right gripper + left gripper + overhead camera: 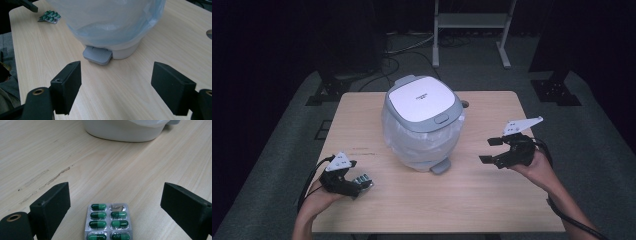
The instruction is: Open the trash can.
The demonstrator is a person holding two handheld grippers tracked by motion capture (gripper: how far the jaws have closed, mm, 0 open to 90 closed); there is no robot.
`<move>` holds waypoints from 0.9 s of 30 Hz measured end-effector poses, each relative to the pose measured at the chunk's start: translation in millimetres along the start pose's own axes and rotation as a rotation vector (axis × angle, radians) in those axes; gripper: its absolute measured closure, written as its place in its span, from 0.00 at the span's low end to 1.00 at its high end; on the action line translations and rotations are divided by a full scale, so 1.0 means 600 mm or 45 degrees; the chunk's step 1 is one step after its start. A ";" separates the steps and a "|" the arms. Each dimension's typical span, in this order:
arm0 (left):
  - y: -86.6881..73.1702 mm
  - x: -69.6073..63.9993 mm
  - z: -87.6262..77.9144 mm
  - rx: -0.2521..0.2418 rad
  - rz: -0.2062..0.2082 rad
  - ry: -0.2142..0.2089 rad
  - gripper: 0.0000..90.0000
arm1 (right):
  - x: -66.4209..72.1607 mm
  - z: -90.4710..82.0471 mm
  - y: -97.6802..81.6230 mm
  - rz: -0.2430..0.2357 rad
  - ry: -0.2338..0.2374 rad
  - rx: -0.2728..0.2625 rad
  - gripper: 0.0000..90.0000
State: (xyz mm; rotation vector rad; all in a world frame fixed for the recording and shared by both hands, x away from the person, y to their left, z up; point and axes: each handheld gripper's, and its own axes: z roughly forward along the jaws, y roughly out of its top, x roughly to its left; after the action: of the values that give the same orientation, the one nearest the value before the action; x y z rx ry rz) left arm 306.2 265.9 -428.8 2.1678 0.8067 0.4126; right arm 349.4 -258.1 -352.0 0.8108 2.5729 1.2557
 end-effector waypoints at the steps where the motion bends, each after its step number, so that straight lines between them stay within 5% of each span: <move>1: 0.000 0.000 0.000 0.006 0.003 0.000 0.09 | 0.001 -0.001 0.003 -0.009 -0.001 0.003 0.26; 27: -0.003 0.001 -0.002 0.014 -0.001 -0.005 0.09 | 0.016 -0.039 0.136 -0.098 0.028 -0.016 0.26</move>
State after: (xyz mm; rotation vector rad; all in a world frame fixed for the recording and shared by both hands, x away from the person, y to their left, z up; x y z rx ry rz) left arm 305.0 267.8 -429.5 2.1775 0.8090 0.4042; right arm 365.1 -228.0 -273.8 0.6918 2.5841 1.2645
